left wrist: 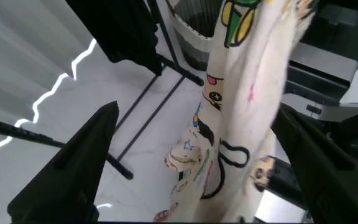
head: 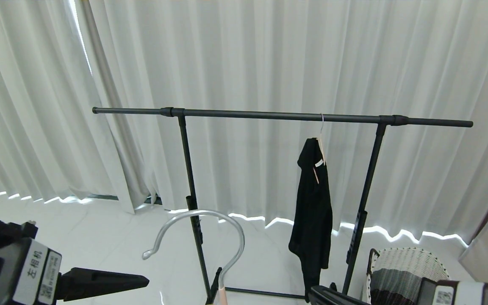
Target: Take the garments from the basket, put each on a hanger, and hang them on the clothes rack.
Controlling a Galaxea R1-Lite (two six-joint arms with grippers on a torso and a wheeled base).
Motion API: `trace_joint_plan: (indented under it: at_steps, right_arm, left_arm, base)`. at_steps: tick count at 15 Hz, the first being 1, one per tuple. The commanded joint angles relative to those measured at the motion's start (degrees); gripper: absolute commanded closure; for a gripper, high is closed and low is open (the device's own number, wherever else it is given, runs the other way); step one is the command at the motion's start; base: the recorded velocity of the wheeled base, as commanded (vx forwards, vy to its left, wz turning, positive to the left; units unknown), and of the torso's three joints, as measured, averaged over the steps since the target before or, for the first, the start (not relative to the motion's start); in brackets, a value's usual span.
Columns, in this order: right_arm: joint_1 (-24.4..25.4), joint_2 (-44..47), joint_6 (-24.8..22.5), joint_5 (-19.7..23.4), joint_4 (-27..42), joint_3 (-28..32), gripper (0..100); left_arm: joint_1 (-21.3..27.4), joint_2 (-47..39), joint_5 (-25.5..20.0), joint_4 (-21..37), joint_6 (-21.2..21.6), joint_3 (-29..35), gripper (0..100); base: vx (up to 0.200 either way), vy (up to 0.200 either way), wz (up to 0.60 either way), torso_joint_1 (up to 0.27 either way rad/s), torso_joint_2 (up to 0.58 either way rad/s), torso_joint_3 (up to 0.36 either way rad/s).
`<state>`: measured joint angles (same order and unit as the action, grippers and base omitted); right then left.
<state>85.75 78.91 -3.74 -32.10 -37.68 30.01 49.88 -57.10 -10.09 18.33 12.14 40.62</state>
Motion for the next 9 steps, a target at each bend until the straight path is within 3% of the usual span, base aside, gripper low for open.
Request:
trace_joint_plan:
  at_steps: [1,2,3,9]
  right_arm:
    - [0.3,0.5,0.0,0.0,0.0,0.3,100]
    - [0.3,0.5,0.0,0.0,-0.1,0.6,100]
    - [0.3,0.5,0.0,0.0,-0.1,0.7,100]
    - [0.3,0.5,0.1,0.0,-0.1,0.7,100]
  left_arm:
    - [0.0,-0.7,0.0,0.0,0.0,-0.6,0]
    - [0.1,-0.6,0.0,0.0,0.2,-1.1,0]
    - [0.1,-0.6,0.0,0.0,0.4,-1.2,100]
    - [0.0,-0.4,0.2,0.0,0.7,-1.7,100]
  base:
    - [0.0,0.0,0.0,0.0,0.0,0.0]
    - [0.0,0.0,0.0,0.0,0.0,0.0]
    - [0.0,0.0,0.0,0.0,0.0,0.0]
    - [0.0,0.0,0.0,0.0,0.0,0.0]
